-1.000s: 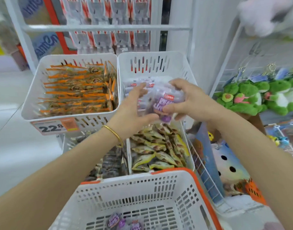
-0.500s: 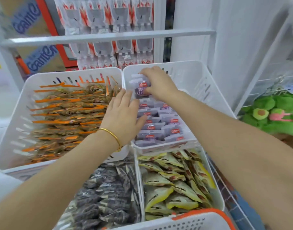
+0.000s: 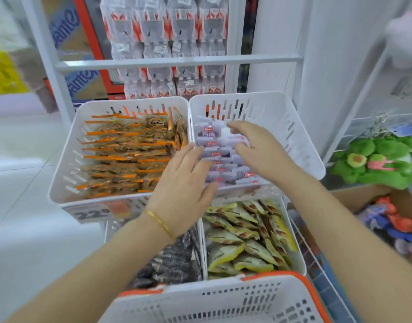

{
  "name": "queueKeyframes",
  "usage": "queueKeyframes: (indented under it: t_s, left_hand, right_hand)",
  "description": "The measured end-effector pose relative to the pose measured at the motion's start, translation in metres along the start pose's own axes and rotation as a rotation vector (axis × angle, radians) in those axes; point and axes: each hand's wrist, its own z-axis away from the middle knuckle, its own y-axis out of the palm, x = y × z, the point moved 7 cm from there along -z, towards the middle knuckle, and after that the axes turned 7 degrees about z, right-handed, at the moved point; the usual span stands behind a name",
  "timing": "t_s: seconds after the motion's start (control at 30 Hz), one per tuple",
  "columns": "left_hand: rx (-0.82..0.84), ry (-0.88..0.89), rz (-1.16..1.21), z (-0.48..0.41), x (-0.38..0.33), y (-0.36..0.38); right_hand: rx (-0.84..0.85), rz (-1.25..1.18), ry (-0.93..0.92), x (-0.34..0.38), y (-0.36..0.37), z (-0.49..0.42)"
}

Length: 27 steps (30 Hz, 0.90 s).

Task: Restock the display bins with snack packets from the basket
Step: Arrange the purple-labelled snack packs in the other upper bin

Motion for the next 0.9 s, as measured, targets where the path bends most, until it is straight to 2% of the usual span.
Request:
queueKeyframes:
  t_s: [0.1, 0.23, 0.33, 0.43, 0.5, 0.63, 0.7, 0.77, 0.9]
  left_hand:
    - [0.093, -0.021, 0.119, 0.074, -0.034, 0.01]
    - [0.375, -0.016, 0.069, 0.179, -0.049, 0.058]
    - [0.566, -0.053, -0.054, 0.225, -0.047, 0.083]
    - [0.604, -0.099, -0.044, 0.246, -0.043, 0.09]
    - [0.632, -0.148, -0.035, 0.256, -0.035, 0.092]
    - [0.67, -0.15, -0.06, 0.266, -0.024, 0.098]
    - [0.647, -0.177, -0.044, 0.267, -0.019, 0.101]
    - [0.6, -0.116, -0.007, 0.265, -0.024, 0.103]
    - [0.632, -0.059, -0.029, 0.27, -0.022, 0.11]
  right_hand:
    - [-0.02, -0.236, 0.07, 0.02, 0.002, 0.098]
    - [0.229, -0.442, 0.28, 0.0, 0.076, 0.215]
    - [0.399, -0.294, 0.439, -0.036, 0.146, 0.293]
    - [0.503, -0.16, 0.543, -0.053, 0.197, 0.342]
    - [0.612, -0.111, 0.52, -0.05, 0.227, 0.357]
    - [0.708, 0.118, 0.479, -0.068, 0.264, 0.363]
    - [0.848, 0.251, 0.465, -0.082, 0.28, 0.371]
    - [0.983, 0.298, 0.478, -0.092, 0.294, 0.383]
    - [1.036, 0.339, 0.457, -0.095, 0.302, 0.385]
